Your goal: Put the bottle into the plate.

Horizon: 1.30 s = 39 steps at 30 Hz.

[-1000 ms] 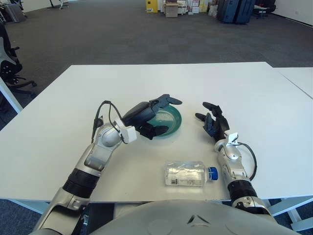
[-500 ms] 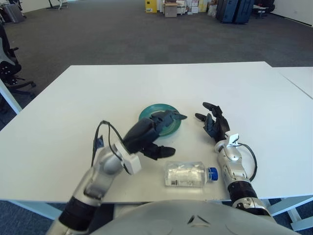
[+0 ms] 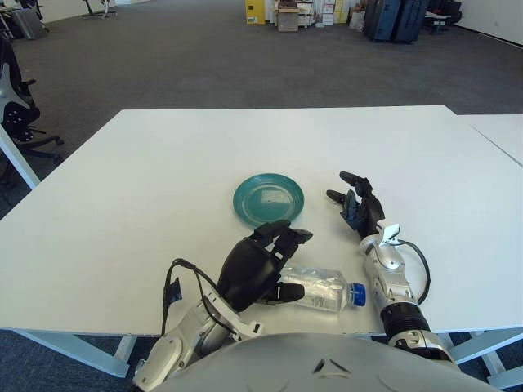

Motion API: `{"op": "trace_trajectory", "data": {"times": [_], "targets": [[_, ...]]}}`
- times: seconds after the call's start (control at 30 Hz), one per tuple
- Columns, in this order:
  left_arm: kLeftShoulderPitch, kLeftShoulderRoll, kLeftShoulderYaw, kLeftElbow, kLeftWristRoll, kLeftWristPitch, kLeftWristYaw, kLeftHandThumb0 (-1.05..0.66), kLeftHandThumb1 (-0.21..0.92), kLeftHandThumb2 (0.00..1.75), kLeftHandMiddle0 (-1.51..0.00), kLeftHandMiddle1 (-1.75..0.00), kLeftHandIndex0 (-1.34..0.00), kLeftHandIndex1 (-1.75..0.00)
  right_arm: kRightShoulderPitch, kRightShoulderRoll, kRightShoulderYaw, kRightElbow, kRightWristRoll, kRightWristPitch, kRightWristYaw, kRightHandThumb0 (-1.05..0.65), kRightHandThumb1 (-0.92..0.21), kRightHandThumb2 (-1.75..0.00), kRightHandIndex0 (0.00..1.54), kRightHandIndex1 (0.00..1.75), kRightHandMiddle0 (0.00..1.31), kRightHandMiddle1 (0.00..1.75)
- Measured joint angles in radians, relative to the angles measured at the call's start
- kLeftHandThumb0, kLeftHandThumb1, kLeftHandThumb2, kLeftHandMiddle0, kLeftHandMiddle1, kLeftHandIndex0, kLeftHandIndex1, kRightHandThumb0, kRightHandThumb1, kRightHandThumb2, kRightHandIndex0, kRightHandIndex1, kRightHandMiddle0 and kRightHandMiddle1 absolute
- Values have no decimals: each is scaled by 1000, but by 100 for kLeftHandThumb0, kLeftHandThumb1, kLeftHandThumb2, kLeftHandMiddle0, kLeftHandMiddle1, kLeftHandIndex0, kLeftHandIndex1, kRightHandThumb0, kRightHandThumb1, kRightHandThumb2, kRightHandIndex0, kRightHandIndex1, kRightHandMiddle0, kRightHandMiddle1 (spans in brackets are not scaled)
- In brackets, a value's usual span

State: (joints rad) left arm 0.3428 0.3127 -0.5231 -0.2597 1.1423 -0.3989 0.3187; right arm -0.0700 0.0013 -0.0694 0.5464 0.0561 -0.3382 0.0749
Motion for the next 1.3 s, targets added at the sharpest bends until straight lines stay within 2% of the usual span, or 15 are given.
{"op": "trace_trajectory", "data": {"times": [0.23, 0.43, 0.63, 0.77, 1.3], "targets": [[-20, 30, -24, -26, 50, 14, 12, -91, 92, 75, -36, -11, 0, -72, -10, 2, -4, 6, 4, 0, 0, -78, -92, -92, 59, 51, 1, 92], [0, 52, -27, -98, 107, 81, -74, -98, 92, 83, -25, -3, 0, -44, -14, 2, -8, 13, 6, 2, 7, -76, -92, -92, 58, 52, 0, 91], [15, 68, -31, -155, 152, 131, -171, -102, 92, 87, -20, 0, 0, -30, -21, 6, -12, 22, 7, 2, 9, -73, -92, -90, 56, 53, 0, 89], [13, 82, -33, -182, 161, 143, -225, -104, 92, 89, -19, 0, 0, -29, -23, 9, -12, 24, 7, 2, 9, -72, -92, -89, 55, 54, 0, 88], [-7, 121, -33, -235, 132, 144, -336, -103, 92, 96, -33, -5, 0, -56, -21, 14, -12, 23, 5, 1, -2, -71, -92, -85, 53, 58, 0, 86]]}}
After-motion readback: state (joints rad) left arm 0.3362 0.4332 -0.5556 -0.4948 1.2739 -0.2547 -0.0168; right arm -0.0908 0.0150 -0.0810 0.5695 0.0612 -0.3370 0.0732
